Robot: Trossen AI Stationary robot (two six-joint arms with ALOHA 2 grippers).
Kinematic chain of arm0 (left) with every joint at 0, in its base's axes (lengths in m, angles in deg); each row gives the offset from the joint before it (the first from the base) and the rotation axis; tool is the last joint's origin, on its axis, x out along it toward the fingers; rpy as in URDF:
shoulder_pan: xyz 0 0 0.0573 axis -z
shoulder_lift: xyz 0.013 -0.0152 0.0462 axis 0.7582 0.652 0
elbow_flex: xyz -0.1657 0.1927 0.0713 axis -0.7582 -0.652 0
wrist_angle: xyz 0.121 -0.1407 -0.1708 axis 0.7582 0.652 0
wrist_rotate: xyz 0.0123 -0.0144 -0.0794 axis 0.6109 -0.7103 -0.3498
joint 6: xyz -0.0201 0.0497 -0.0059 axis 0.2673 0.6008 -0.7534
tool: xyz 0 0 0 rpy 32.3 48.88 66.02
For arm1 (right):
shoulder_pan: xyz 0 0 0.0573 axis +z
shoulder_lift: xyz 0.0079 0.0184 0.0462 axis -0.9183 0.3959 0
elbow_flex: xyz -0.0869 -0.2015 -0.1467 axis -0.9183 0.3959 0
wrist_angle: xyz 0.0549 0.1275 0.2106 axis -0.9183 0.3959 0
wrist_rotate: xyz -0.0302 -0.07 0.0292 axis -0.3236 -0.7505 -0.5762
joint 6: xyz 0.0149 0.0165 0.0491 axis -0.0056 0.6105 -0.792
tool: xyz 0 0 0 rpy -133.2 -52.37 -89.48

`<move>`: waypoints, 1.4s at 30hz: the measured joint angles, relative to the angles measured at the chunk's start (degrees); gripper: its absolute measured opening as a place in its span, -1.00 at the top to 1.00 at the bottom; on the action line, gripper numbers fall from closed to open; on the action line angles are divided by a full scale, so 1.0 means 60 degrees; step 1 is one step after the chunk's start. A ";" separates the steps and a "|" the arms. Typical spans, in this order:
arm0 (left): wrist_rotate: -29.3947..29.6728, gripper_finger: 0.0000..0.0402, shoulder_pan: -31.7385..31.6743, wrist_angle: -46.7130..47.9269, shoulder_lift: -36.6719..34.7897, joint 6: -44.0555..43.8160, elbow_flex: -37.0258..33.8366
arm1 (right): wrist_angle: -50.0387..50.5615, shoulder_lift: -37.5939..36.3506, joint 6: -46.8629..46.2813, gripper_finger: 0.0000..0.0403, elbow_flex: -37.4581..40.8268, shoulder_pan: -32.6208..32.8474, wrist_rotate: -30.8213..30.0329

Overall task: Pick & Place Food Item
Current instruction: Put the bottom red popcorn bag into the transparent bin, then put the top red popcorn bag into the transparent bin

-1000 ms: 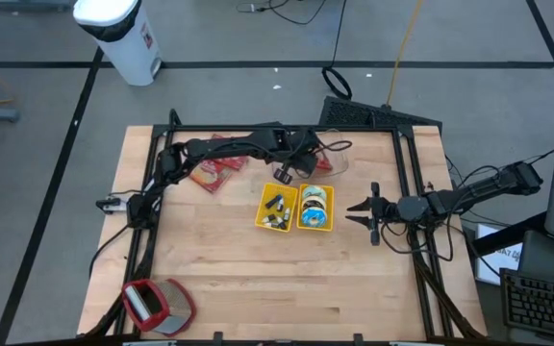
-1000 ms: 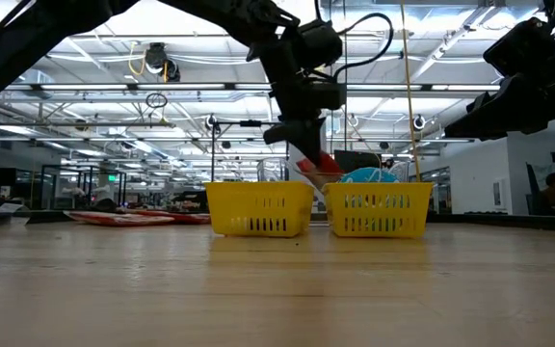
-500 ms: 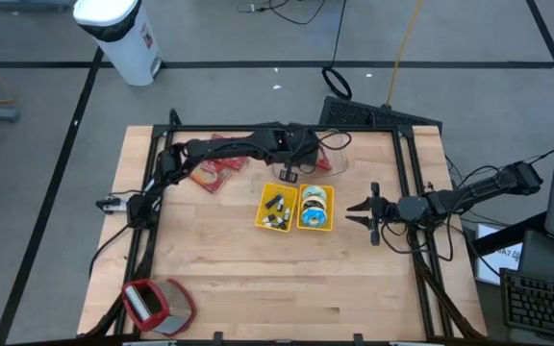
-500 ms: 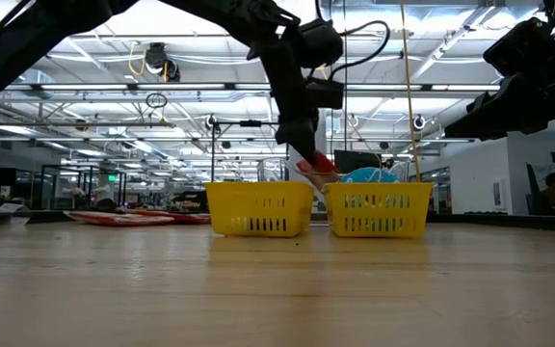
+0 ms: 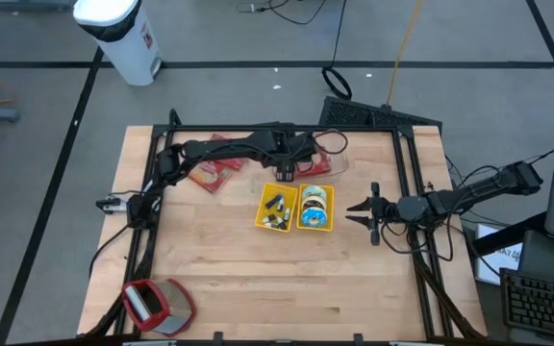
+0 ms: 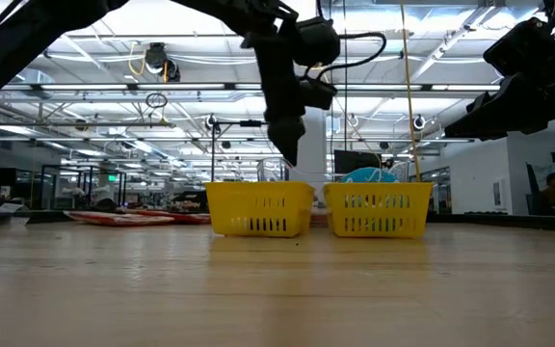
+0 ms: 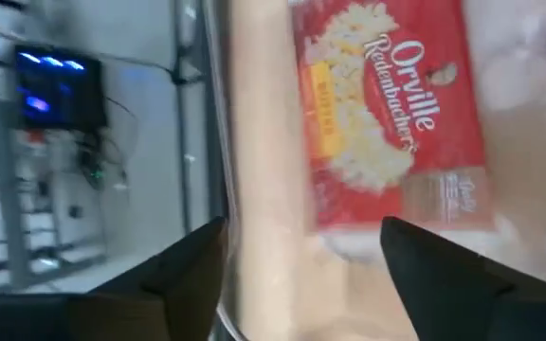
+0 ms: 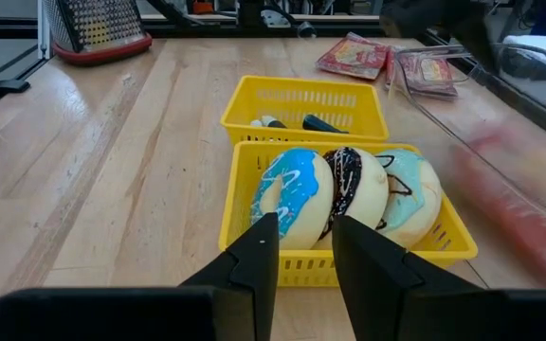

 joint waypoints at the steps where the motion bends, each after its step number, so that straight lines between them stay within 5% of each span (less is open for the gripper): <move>1: -0.0128 -0.42 0.0000 0.0247 -0.0050 -0.0181 0.0000 | 0.0000 0.0000 0.0000 0.55 0.0000 0.0000 0.0000; 6: -0.2020 -0.55 -0.0040 0.1087 -0.0572 -0.0653 -0.0007 | 0.0004 0.0012 0.0000 0.55 0.0000 0.0000 0.0004; 15: -0.6965 -0.62 -0.0922 0.1289 -0.2530 -0.1950 -0.0065 | 0.0003 0.0015 -0.0004 0.55 0.0000 0.0000 0.0004; 18: -0.7709 -0.59 -0.1117 0.0756 -0.3322 -0.1983 -0.0684 | 0.0006 0.0015 -0.0099 0.55 0.0000 0.0003 0.0005; 27: -0.6883 -0.60 -0.1496 -0.2447 -0.6412 -0.3238 -0.5463 | 0.0073 0.0017 -0.0175 0.55 0.0000 0.0003 0.0004; 34: -0.4738 -0.63 -0.1948 -0.4179 -0.8559 -0.4907 -0.9098 | 0.0069 0.0015 -0.0178 0.55 0.0000 0.0002 0.0004; 37: -0.3707 -0.61 -0.2148 -0.4841 -0.9157 -0.6068 -1.0384 | 0.0069 0.0015 -0.0178 0.55 0.0000 0.0003 0.0004; 42: -0.3489 -0.57 -0.2222 -0.5471 -0.9364 -0.7843 -1.1698 | 0.0066 0.0015 -0.0175 0.55 0.0000 0.0002 0.0004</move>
